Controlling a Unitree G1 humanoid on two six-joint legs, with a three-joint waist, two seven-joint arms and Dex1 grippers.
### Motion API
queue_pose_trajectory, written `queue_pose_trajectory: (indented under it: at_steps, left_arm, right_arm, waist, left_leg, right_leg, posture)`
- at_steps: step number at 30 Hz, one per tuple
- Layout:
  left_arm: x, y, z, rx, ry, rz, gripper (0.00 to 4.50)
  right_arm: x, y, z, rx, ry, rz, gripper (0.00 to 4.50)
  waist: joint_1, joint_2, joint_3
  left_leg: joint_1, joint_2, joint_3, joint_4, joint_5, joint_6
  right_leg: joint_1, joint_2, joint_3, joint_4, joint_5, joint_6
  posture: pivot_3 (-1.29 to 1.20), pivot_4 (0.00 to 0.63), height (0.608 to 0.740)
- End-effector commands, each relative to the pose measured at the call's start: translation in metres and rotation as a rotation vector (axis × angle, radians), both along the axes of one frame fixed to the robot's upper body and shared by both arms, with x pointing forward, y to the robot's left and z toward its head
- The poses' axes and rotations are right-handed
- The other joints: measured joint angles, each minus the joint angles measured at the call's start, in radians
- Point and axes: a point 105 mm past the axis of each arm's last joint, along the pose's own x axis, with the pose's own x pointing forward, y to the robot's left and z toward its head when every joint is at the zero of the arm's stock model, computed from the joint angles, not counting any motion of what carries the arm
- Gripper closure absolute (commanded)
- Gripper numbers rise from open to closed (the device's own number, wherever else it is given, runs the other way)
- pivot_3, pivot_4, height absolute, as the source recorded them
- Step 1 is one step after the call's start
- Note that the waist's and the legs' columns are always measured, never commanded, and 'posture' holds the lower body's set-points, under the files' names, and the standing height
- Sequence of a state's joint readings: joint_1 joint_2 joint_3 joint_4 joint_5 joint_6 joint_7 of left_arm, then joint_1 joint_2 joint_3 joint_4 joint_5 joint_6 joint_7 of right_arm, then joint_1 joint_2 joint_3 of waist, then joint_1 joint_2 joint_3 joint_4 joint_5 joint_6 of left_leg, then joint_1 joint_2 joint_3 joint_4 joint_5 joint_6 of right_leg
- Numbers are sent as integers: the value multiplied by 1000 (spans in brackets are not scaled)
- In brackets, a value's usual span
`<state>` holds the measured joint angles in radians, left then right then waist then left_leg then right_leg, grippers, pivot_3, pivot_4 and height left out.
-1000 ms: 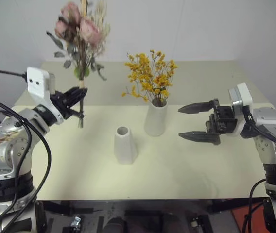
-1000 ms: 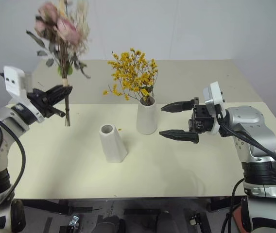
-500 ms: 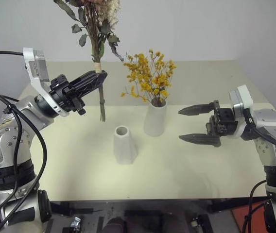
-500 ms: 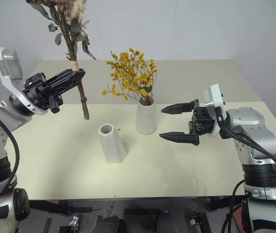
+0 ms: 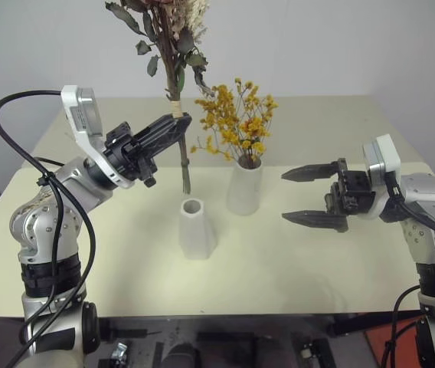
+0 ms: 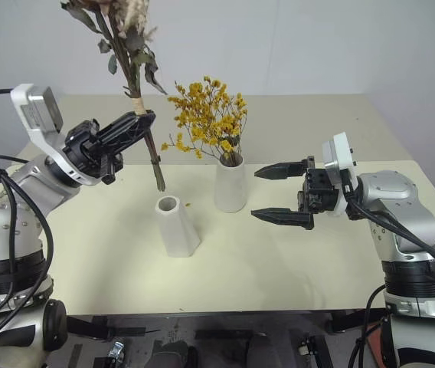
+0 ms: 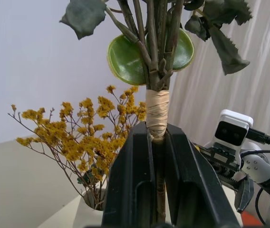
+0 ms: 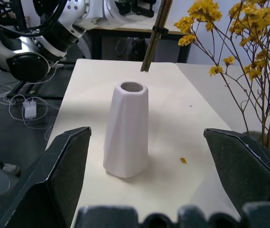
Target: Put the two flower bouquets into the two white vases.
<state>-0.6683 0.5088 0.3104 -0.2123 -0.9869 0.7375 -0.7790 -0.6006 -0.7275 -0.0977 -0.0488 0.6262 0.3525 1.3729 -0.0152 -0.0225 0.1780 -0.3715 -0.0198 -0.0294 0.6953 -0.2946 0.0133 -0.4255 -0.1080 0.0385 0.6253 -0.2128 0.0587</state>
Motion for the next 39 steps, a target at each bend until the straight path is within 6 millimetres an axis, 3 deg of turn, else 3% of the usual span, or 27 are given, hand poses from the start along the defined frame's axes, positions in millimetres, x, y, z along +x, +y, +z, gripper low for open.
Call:
queue_pose_trajectory:
  at_steps: [1, 8, 26, 39]
  left_arm:
    - [-9, -5, 5, -5, -44, -32, 4415]
    - [-5, -7, -17, 33, -61, 3, 4415]
    - [-8, -11, -49, 61, 5, -6, 4415]
    - [-13, -11, -62, 75, 43, -3, 4415]
  right_arm:
    - [-6, -3, 13, 30, -70, 3, 0]
    - [-7, -5, 12, 31, -72, -2, 0]
    - [-9, -5, 10, 44, -66, -15, 0]
    - [-8, -4, 10, 49, -65, -21, 0]
  waist:
    - [0, 0, 0]
    - [0, 0, 0]
    - [0, 0, 0]
    - [1, 0, 0]
  left_leg:
    - [0, 0, 0, 0, 0, 0]
    - [0, 0, 0, 0, 0, 0]
    - [0, 0, 0, 0, 0, 0]
    - [1, 0, 0, 0, 0, 0]
  right_leg:
    - [0, 0, 0, 0, 0, 0]
    - [0, 0, 0, 0, 0, 0]
    - [0, 0, 0, 0, 0, 0]
    - [1, 0, 0, 0, 0, 0]
  posture:
    - [0, 150, 740]
    - [0, 150, 740]
    - [0, 150, 740]
    - [0, 150, 740]
